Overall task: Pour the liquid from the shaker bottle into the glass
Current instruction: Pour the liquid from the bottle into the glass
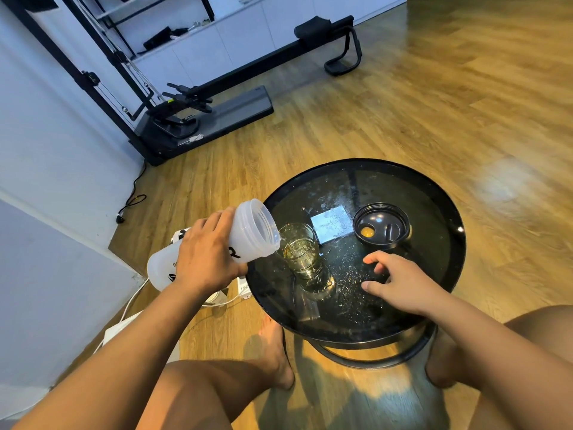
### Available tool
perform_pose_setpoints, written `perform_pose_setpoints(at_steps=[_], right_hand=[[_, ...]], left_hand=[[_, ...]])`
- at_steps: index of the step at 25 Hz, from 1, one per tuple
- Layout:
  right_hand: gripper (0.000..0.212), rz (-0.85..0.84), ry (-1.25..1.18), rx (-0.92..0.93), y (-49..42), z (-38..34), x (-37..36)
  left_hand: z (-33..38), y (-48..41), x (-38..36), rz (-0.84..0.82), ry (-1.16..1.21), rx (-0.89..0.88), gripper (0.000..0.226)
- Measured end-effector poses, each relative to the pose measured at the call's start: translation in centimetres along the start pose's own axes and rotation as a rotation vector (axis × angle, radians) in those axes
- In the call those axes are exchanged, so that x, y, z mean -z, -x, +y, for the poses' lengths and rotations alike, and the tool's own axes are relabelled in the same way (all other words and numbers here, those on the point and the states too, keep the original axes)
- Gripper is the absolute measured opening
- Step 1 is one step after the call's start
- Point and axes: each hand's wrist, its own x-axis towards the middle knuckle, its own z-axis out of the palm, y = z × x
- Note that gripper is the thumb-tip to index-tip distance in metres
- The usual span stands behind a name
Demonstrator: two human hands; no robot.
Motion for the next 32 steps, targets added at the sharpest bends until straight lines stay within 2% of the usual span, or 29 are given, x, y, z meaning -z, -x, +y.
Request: perform_pose_setpoints(at_steps=[32], right_hand=[[0.048, -0.005, 0.003, 0.004, 0.29, -0.30, 0.15]], left_hand=[[-0.13, -0.69, 0.40, 0.002, -0.055, -0.017, 0.106]])
